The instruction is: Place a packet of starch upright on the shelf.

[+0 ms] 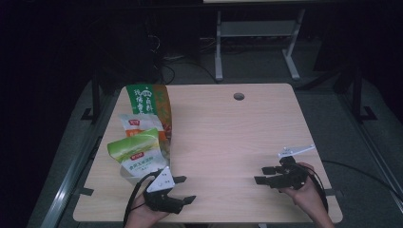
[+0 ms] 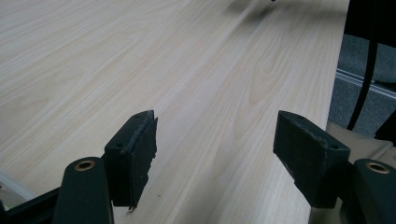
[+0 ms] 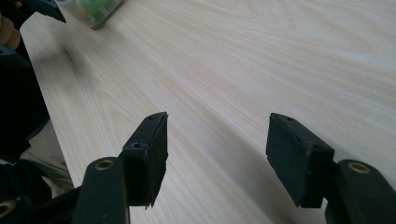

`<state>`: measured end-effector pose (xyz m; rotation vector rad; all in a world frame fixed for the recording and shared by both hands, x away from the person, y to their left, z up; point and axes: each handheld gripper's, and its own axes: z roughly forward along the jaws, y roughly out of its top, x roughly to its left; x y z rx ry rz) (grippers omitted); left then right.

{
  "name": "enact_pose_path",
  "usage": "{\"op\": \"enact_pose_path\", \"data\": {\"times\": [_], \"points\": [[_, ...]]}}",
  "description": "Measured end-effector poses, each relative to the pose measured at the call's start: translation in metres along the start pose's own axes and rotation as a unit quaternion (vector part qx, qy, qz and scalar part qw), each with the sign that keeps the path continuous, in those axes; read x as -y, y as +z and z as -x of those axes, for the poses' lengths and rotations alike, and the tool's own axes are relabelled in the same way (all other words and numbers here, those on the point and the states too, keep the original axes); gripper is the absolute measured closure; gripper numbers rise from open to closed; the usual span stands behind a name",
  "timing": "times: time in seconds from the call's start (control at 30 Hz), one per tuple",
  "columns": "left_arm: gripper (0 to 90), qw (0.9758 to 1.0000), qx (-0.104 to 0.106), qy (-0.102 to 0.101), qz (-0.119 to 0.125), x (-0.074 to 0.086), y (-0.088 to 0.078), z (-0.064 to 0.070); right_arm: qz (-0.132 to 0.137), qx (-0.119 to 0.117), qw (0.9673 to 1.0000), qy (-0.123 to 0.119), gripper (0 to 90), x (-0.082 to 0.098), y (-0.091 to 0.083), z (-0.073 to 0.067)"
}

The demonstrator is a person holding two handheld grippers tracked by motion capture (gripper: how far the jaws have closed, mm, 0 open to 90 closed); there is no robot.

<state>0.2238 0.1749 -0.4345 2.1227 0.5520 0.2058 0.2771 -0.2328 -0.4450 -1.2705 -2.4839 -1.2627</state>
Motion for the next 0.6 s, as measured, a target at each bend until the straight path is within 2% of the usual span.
{"op": "enact_pose_path", "data": {"times": [0.1, 0.4, 0.6], "points": [[29.7, 1.0, 0.0, -0.001, 0.0, 0.0, 0.0, 0.0, 0.001, 0.001, 1.0, 0.006, 37.8, 0.005, -0.002, -0.001], [29.9, 1.0, 0.003, 0.0, 0.001, 0.001, -0.002, 0.001, 0.017, 0.008, 0.9998, -0.003, 37.5, 0.02, -0.009, -0.007], [30.1, 1.0, 0.004, -0.001, 0.001, 0.0, -0.004, 0.001, 0.029, 0.008, 0.9995, 0.006, 36.4, 0.024, -0.013, -0.007]]}}
